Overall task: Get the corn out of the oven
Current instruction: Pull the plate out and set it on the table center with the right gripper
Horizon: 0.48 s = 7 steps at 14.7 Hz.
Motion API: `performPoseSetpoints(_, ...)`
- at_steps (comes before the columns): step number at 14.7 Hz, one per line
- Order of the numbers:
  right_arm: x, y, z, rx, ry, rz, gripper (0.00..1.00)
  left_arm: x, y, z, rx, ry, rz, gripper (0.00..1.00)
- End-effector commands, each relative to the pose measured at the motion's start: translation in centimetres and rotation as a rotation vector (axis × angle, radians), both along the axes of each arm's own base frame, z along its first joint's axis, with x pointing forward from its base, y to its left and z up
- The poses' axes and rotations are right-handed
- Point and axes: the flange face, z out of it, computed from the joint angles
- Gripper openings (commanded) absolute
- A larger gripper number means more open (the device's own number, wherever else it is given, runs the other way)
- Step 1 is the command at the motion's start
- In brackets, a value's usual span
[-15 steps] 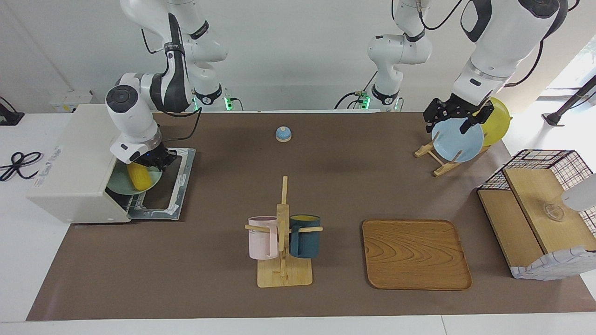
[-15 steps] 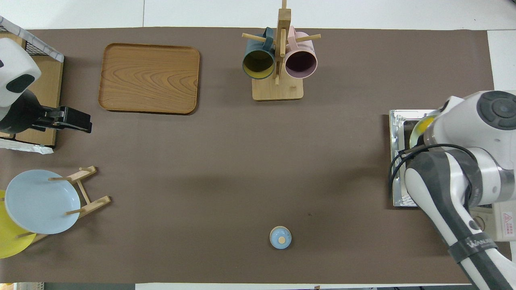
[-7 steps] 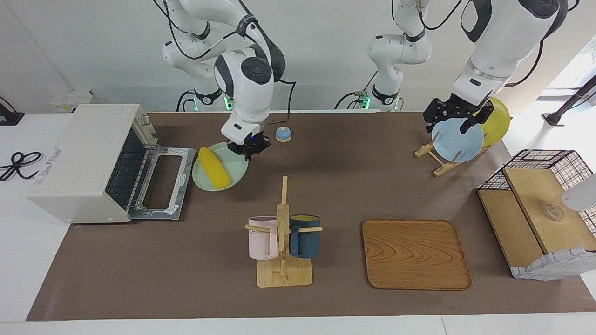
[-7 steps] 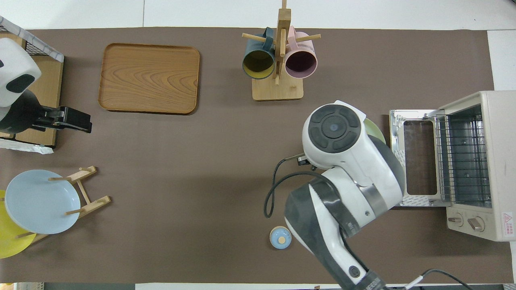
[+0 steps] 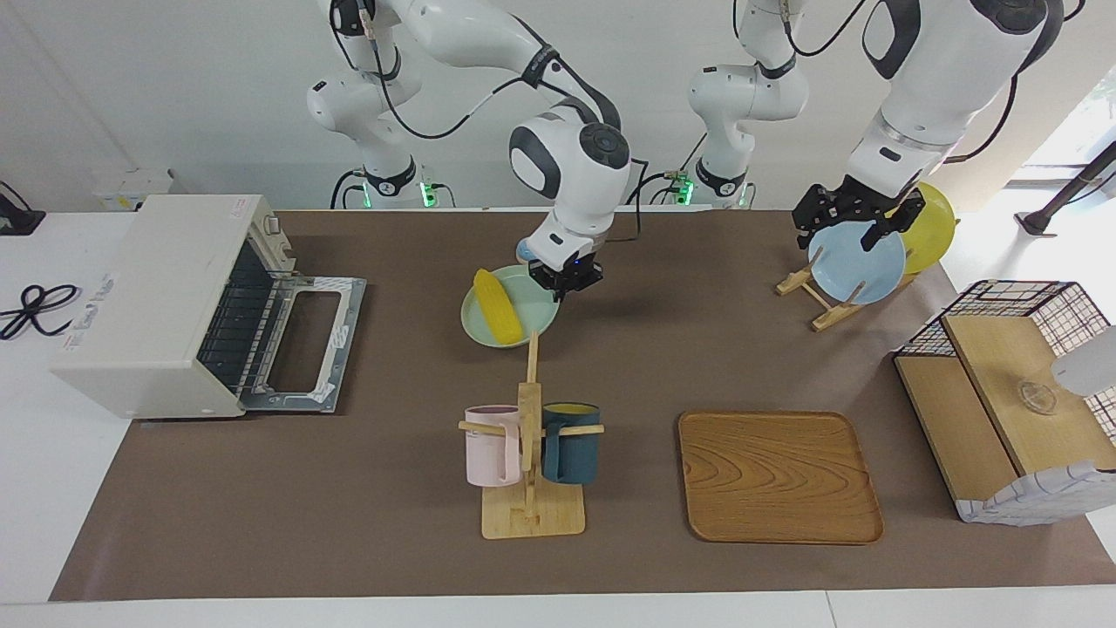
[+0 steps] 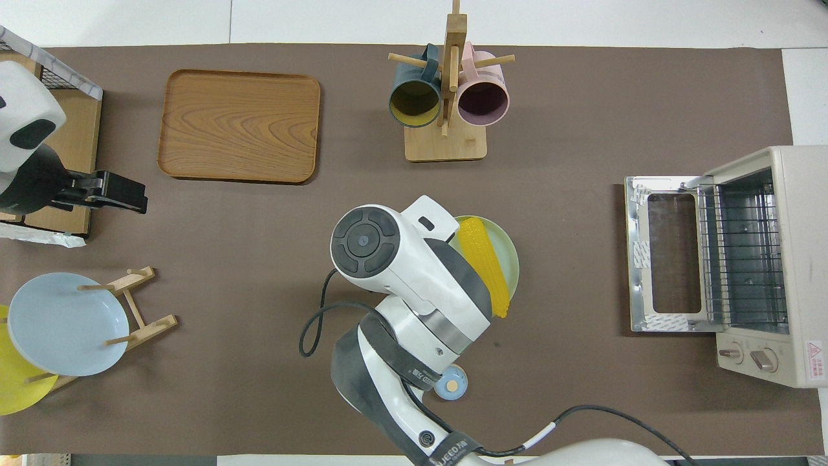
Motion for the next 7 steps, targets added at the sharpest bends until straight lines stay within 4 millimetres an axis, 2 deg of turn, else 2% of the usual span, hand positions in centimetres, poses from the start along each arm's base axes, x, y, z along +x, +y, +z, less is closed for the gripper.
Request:
performPoseSetpoints(1, 0.0, 0.4, -2.1, 0.042, 0.003, -0.048, 0.00, -0.2, 0.3, 0.0, 0.022, 0.005, 0.005, 1.00)
performPoseSetpoints(4, -0.1, 0.2, -3.5, 0.114, -0.010, -0.105, 0.00, -0.2, 0.2, 0.0, 0.022, 0.005, 0.005, 1.00)
performPoseSetpoints(6, 0.3, 0.2, -3.2, 0.149, -0.003, -0.137, 0.00, -0.3, 0.2, 0.0, 0.022, 0.005, 0.005, 1.00)
performPoseSetpoints(7, 0.5, 0.3, -3.1, 0.179, 0.012, -0.164, 0.04, -0.3, 0.2, 0.0, 0.022, 0.005, 0.005, 1.00)
